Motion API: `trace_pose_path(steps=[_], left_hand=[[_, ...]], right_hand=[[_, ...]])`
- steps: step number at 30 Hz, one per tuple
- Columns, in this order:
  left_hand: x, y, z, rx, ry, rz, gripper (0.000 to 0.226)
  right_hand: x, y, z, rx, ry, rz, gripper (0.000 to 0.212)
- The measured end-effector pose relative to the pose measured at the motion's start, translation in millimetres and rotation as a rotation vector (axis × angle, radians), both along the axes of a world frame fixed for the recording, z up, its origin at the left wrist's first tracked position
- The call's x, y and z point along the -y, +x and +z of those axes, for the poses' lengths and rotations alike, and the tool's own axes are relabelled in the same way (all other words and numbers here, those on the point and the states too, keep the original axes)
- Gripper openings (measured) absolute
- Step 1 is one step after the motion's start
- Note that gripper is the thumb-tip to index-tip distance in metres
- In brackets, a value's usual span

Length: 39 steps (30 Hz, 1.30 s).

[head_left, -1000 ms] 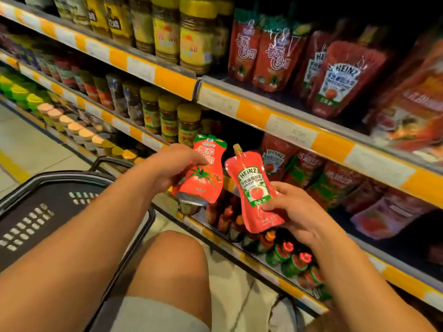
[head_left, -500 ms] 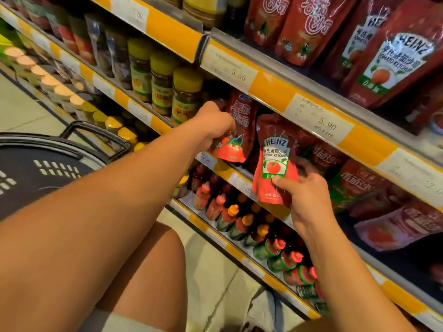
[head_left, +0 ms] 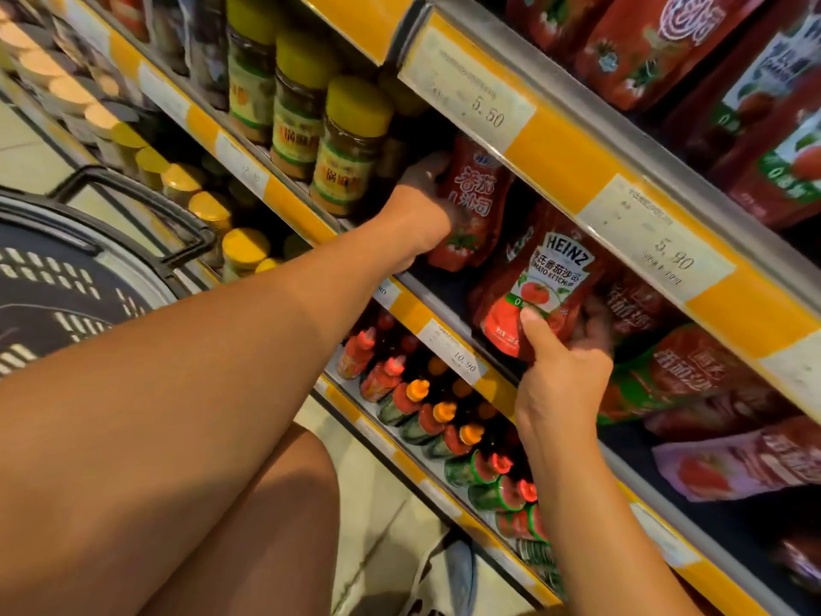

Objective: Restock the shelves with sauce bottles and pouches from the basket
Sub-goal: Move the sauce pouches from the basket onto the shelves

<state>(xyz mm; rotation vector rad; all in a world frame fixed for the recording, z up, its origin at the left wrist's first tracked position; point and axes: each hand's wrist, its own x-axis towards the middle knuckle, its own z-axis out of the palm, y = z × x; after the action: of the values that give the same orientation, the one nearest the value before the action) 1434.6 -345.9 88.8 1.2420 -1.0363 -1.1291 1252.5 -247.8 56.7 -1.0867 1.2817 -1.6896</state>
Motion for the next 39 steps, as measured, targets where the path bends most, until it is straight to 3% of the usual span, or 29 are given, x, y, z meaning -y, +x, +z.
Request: trace_pose_path(steps=[9,14,20,33,39], left_hand=[[3.5,7.8,-23.5,0.040,-0.082,-0.068,0.063],[15.2,-2.5,-25.2,0.056,-0.037,-0.163,0.082],[24.2,-3.9,-34.5,0.079,-0.074,-0.128,0.080],[42.8,18.6,-50.6,0.139,-0.176,0.066,0.073],[42.2,16.4,-47.0,0.175,-0.183,0.091,0.067]], right_hand=[[2.8,-6.5,-19.5,-0.179,0.035,-0.134,0.050],[0.3,-12.8,-22.6,-0.333,0.075,-0.144,0.043],[-5.5,-21.4,-17.6,-0.489,0.137,-0.191,0.034],[-0.8,-16.5,-22.4,-0.376,0.107,-0.177,0.035],[-9.2,-19.8,-18.2,-0.564,0.107,-0.179,0.026]])
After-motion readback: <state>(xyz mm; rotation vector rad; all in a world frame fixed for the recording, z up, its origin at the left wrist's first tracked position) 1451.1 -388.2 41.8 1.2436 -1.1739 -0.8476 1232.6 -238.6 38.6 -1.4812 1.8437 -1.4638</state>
